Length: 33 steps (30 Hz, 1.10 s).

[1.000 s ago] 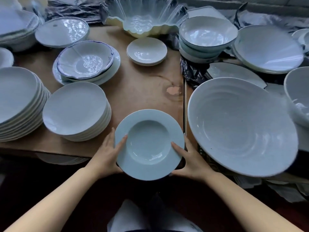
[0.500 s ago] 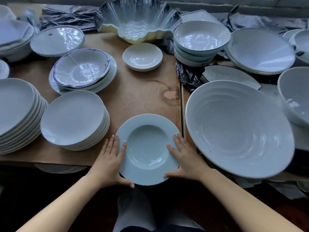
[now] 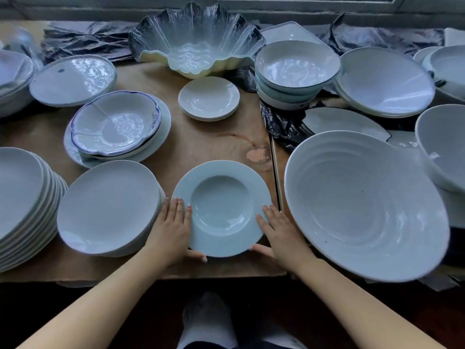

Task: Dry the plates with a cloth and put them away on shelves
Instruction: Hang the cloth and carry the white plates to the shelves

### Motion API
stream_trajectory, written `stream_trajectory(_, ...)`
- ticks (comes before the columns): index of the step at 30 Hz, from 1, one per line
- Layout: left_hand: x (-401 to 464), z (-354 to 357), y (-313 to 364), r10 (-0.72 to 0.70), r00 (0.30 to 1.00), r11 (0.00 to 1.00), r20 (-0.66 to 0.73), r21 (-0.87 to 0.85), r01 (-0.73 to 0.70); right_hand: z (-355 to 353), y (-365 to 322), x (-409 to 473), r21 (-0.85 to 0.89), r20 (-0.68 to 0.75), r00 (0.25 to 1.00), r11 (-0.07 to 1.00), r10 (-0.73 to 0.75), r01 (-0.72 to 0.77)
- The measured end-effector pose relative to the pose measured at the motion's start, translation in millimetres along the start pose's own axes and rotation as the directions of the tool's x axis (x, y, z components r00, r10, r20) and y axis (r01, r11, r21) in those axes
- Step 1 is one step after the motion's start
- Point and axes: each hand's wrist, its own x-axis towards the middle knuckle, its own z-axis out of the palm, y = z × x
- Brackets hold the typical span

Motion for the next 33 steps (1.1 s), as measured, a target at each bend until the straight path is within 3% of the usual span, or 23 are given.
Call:
stream_trajectory(2, 11.6, -5.9, -7.1, 0.023, 1.000, 0.999, -0.002, 0.049, -0.023, -3.7, -3.8, 7.3, -0.009, -0.114, 0.993, 1.000, -0.030, 0.030)
stream_trajectory(13, 44.6, -12.6, -26.2, 0.083, 0.996, 0.996, -0.044, 0.033, -0.081, -17.4, -13.6, 18.8, 0.038, -0.102, 0.986, 0.991, 0.135, -0.132)
stream_trajectory(19, 50.6, -26.4, -28.4, 0.093, 0.995, 0.995, -0.033, 0.025, -0.093, -18.8, -27.3, 14.7, 0.171, -0.119, 0.965, 0.962, 0.233, -0.211)
stream_trajectory(22, 50.5, -29.5, -32.0, 0.155, 0.983, 0.988, -0.096, -0.006, -0.156, -22.1, -39.7, 8.6, 0.290, -0.126, 0.955, 0.931, 0.268, -0.223)
stream_trajectory(27, 45.6, -50.8, -37.8, 0.301, 0.917, 0.947, -0.261, -0.035, -0.321, -35.8, -60.6, -11.7, 0.410, -0.247, 0.917, 0.891, 0.312, -0.193)
stream_trajectory(33, 28.5, -104.7, -19.7, 0.518, 0.731, 0.821, -0.443, 0.020, -0.570, -57.6, -76.0, -65.5, 0.400, -0.420, 0.829, 0.896, 0.368, -0.195)
